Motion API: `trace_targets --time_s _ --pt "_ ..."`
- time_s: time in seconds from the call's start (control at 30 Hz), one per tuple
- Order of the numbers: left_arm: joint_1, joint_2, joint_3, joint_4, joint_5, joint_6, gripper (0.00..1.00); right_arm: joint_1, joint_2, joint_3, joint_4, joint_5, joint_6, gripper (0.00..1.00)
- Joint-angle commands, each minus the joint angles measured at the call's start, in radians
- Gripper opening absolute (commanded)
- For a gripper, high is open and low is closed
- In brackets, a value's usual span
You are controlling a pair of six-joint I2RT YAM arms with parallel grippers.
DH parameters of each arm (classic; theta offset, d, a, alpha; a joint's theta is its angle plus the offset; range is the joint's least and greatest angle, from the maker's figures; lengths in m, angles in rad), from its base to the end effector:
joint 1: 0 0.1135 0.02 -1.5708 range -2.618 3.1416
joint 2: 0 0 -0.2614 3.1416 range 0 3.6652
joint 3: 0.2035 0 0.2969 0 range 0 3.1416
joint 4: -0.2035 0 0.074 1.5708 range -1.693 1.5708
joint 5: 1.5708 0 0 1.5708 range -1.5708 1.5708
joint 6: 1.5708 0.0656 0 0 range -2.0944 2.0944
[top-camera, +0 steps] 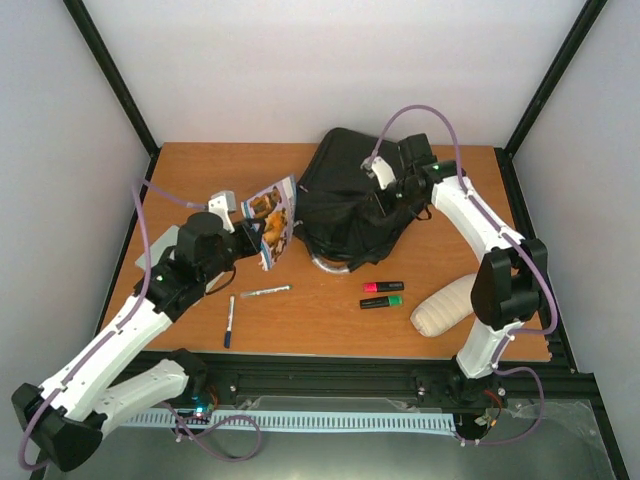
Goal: Pack the student bag
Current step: Place the book in the student bag.
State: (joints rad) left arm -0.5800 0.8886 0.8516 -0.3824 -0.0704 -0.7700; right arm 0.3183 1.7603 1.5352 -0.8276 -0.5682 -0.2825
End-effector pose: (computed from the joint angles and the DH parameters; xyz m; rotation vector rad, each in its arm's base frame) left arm 0.2328 -0.1470 0.3088 -0.2445 2.0652 -0.7861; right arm 0.3974 0.1681 0.2515 -0.9386 2.3664 0.7530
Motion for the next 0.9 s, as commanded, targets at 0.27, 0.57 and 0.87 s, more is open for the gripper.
trace_targets --time_s 0.27,0.57,0.87 --pt "0.002 -0.048 0.042 0.073 0.14 -0.143 0.01 -0.009 0.079 0.141 0.081 -0.108 0.118 0.03" --pt "-0.001 -0.017 -0.116 0.2 0.197 -0.282 0.01 -0.009 0.069 0.155 0.096 -0.119 0.149 0.03" --pt "-0.035 0.015 -0.206 0.306 0.254 -0.416 0.01 -0.009 0.075 0.168 0.114 -0.1 0.179 0.03"
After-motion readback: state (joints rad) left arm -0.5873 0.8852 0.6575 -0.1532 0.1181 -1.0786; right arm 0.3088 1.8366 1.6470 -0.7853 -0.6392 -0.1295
